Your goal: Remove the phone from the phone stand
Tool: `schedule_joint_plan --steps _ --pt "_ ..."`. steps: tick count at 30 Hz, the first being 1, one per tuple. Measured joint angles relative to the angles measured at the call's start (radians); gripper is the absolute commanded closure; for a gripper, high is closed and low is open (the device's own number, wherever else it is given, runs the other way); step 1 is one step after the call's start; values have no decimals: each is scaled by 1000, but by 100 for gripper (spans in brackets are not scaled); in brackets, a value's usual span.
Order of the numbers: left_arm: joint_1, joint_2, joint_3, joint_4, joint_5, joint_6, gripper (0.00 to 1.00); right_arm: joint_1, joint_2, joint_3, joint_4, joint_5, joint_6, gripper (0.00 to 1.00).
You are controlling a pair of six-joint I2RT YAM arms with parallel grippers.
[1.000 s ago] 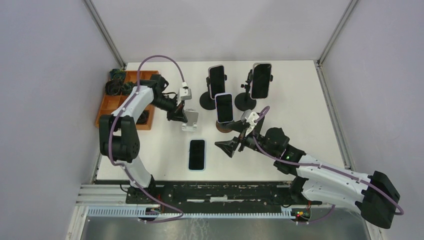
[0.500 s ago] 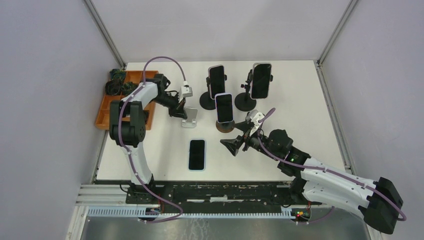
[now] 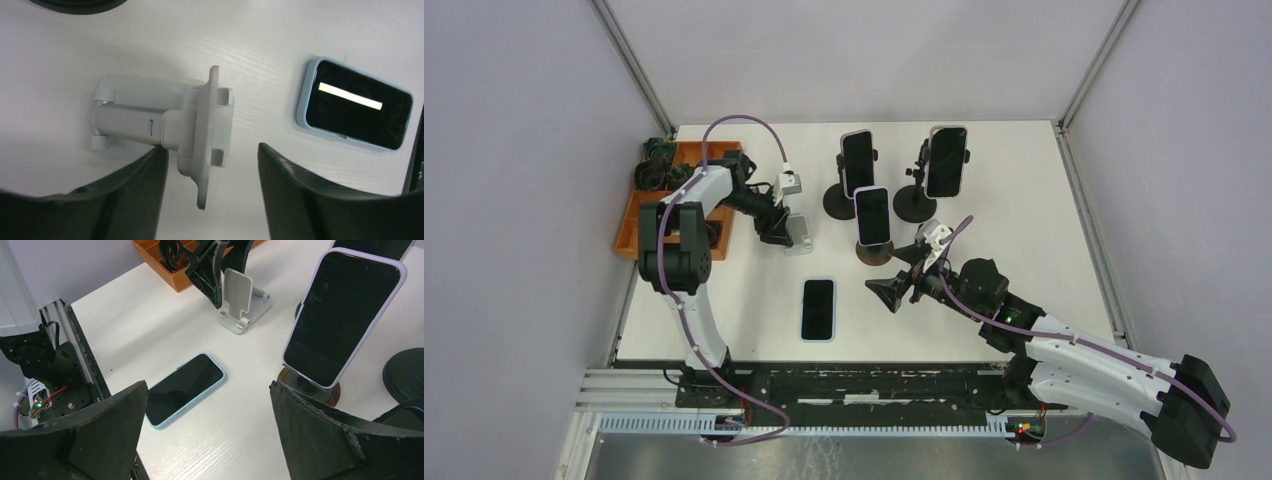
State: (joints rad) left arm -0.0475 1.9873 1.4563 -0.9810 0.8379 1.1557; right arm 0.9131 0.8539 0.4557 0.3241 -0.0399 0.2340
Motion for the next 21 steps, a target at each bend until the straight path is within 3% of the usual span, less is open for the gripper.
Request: schedule_joint_plan --steps 2,9,15,21 --pt "4 -7 -14 1 -1 0 0 -2 0 0 -3 0 1 2" --pt "9 -117 -4 -32 -13 -14 0 -10 3 6 -16 11 1 2" --pt "11 -219 267 -253 -22 -33 0 -31 5 34 -31 6 4 2" --pt "61 -348 308 -382 -40 -29 0 -44 14 63 -45 -19 10 2"
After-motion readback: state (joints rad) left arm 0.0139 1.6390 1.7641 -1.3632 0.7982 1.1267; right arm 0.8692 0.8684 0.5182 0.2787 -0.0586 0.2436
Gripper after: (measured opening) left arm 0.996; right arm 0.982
